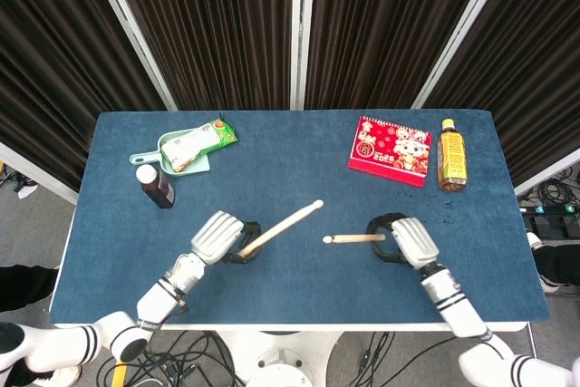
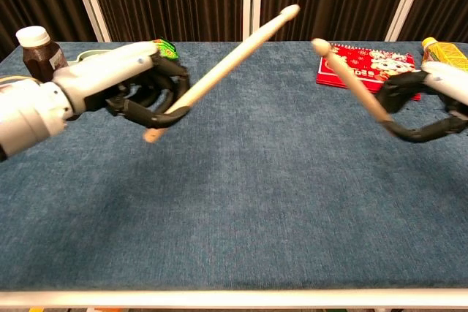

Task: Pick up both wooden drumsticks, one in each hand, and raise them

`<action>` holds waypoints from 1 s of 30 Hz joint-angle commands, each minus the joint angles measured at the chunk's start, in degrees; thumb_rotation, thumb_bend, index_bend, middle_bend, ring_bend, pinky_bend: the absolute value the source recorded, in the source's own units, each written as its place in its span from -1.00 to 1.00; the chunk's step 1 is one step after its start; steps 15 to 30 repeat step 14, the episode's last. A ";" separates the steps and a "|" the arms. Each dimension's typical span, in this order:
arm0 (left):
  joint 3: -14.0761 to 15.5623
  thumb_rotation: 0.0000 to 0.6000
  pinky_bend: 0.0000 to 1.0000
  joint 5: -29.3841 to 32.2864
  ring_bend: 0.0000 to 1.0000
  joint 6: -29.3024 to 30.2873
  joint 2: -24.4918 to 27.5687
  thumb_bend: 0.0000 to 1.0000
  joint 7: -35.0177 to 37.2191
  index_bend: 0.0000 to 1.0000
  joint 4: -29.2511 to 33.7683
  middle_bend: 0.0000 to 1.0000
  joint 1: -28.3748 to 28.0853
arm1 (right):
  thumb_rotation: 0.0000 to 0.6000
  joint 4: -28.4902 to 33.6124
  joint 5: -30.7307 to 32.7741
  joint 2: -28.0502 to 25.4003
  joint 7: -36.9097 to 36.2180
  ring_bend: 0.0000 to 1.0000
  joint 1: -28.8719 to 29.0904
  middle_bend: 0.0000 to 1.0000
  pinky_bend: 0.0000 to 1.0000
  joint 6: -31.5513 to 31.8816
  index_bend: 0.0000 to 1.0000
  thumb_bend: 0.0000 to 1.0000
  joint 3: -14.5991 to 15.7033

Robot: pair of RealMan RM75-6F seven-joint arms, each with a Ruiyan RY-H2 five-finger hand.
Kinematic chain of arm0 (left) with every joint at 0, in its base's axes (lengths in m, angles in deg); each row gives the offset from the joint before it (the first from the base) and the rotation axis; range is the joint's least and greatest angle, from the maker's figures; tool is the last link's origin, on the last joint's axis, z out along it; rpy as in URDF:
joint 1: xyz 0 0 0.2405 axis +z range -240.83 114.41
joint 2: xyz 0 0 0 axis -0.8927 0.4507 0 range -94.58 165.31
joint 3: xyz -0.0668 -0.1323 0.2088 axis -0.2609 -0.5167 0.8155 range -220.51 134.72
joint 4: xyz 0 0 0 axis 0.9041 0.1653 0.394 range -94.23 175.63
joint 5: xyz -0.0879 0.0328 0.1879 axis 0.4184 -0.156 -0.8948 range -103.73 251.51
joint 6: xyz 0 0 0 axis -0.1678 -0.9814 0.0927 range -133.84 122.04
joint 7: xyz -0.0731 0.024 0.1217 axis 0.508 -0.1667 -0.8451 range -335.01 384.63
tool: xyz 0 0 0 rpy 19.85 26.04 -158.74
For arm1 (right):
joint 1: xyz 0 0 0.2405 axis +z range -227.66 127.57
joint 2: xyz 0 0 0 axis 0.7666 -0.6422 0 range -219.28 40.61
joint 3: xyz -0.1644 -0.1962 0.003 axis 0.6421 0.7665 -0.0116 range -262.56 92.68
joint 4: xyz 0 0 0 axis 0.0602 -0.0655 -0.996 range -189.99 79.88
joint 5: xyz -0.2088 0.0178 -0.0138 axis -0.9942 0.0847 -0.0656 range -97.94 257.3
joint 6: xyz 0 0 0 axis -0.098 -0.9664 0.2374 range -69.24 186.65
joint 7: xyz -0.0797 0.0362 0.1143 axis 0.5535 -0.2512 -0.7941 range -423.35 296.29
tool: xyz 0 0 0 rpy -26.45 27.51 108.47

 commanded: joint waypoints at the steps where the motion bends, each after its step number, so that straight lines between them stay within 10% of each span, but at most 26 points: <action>1: -0.16 0.70 0.69 -2.20 0.58 0.36 -1.91 -0.02 2.15 0.28 -1.91 0.44 -1.39 | 1.00 1.15 -0.37 1.93 -0.98 -0.26 1.29 0.17 -0.32 -0.33 0.35 0.36 -0.75; 30: -1.64 0.69 0.69 -3.41 0.58 -0.37 -5.47 -0.02 5.33 0.28 -5.59 0.44 -4.09 | 1.00 3.88 0.61 5.64 2.51 -0.25 4.28 0.18 -0.32 -2.47 0.35 0.37 -2.31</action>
